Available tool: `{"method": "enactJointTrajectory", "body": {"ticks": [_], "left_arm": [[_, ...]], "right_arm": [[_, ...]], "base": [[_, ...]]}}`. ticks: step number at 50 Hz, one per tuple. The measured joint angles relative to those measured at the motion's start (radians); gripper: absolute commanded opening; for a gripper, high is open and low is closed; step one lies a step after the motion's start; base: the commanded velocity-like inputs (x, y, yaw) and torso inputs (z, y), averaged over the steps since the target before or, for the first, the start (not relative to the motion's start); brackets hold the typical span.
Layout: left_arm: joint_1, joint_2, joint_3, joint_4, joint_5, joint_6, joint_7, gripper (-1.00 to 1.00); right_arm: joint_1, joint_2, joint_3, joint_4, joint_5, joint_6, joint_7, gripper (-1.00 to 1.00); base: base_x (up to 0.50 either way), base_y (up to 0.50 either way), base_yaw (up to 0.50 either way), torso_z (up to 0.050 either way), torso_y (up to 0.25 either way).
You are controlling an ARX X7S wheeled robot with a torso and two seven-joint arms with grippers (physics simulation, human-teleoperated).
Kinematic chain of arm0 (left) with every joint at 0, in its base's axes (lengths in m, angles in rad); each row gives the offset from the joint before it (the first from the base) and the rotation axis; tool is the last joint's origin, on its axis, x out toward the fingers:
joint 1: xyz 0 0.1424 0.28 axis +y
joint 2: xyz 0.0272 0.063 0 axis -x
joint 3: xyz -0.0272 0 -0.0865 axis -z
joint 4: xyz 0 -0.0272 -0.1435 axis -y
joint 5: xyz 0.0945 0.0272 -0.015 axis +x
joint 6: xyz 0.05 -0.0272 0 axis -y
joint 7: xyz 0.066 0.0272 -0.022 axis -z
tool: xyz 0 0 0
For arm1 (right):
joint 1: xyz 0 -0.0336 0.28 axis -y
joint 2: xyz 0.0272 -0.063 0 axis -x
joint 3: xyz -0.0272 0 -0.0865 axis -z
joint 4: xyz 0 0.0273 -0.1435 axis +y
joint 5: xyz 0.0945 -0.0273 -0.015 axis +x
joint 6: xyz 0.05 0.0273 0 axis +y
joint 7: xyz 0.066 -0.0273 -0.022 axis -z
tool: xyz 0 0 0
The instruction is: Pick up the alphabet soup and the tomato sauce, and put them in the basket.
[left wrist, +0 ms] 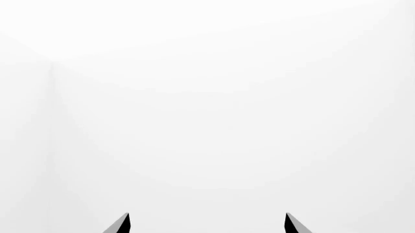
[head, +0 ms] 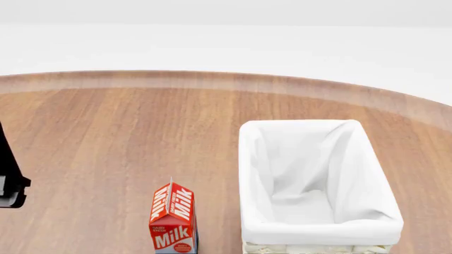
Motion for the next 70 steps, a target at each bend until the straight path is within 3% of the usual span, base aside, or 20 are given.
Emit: {"method": "enactJointTrajectory", "body": {"ticks": [25, 70], "left_arm": [[-0.001, -0.008, 0.004, -0.001, -0.004, 0.003, -0.007, 1.00], [0.007, -0.019, 0.007, -0.007, -0.013, 0.018, -0.018, 1.00]], "right_arm": [[0.213, 0.066, 0.115, -0.188, 0.059, 0.045, 0.110, -1.00], [0.542, -0.015, 0.226, -0.218, -0.048, 0.146, 0.174, -1.00]], "base": [[0.00, 0.00, 0.00, 0.000, 0.000], [0.00, 0.00, 0.00, 0.000, 0.000]]}}
